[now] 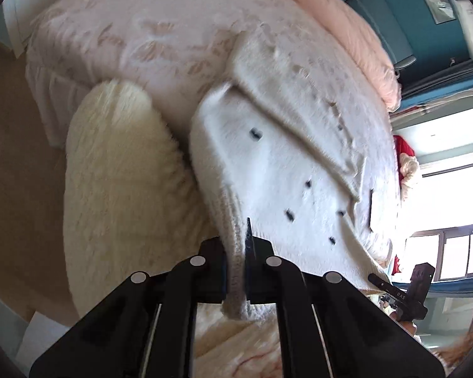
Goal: Fold small clothes
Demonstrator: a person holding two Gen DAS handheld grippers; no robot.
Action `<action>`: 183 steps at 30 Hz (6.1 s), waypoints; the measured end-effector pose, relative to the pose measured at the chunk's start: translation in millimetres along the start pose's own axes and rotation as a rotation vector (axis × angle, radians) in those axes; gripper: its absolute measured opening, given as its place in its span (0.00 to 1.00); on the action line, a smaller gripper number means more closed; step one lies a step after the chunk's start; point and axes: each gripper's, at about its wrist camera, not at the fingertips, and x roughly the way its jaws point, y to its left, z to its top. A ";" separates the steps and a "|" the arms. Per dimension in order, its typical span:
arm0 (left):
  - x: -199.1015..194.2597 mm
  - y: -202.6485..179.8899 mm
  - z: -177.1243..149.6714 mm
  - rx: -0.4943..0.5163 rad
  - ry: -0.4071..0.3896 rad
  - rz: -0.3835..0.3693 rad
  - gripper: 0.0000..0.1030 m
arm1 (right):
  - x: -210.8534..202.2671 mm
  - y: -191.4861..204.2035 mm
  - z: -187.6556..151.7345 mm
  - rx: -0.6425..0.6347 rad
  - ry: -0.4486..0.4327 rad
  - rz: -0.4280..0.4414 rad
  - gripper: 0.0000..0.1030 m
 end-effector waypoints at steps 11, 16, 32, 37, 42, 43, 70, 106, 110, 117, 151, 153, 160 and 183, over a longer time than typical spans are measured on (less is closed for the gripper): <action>162.3 -65.8 195.3 0.154 -0.269 0.124 0.14 | 125.8 -53.5 187.4 0.290 -0.337 0.072 0.23; 172.8 -40.9 194.9 0.126 -0.324 0.200 0.59 | 101.8 -56.5 161.7 0.325 -0.489 0.075 0.69; 236.8 -50.1 222.7 0.265 -0.114 0.239 0.20 | 171.8 -33.6 214.9 0.039 -0.310 -0.319 0.65; 223.3 -48.0 227.5 0.242 -0.107 0.213 0.08 | 183.5 -36.1 216.2 0.011 -0.261 -0.293 0.09; 172.2 -73.1 228.7 0.254 -0.227 0.139 0.06 | 100.5 -9.0 218.6 0.048 -0.479 -0.111 0.08; 158.7 -80.8 232.4 0.262 -0.258 0.126 0.06 | 80.4 -3.3 221.2 0.043 -0.533 -0.093 0.08; 165.2 -117.5 168.5 0.369 -0.337 0.286 0.52 | 139.6 68.6 164.1 -0.045 -0.361 -0.106 0.19; 149.0 17.9 132.1 -0.302 -0.191 0.006 0.11 | 103.1 -17.0 126.2 0.398 -0.402 0.116 0.13; 96.6 -4.1 127.2 -0.219 -0.186 0.003 0.08 | 73.9 -13.5 100.5 0.350 -0.381 0.068 0.12; 155.3 54.4 76.7 -0.256 -0.016 0.222 0.09 | 131.8 -68.3 51.2 0.438 -0.174 -0.048 0.15; 251.9 -39.7 243.9 0.158 -0.118 0.389 0.07 | 171.1 -87.7 229.0 0.174 -0.237 -0.296 0.08; 256.5 -45.0 239.6 0.200 -0.145 0.424 0.08 | 151.8 -75.1 230.8 0.203 -0.270 -0.254 0.13; 185.3 -93.7 190.9 0.304 -0.244 0.442 0.29 | 109.2 34.3 178.4 -0.005 -0.384 -0.260 0.24; 207.0 -80.2 80.1 0.341 -0.132 0.479 0.53 | 112.1 -25.6 83.6 0.157 -0.282 -0.332 0.06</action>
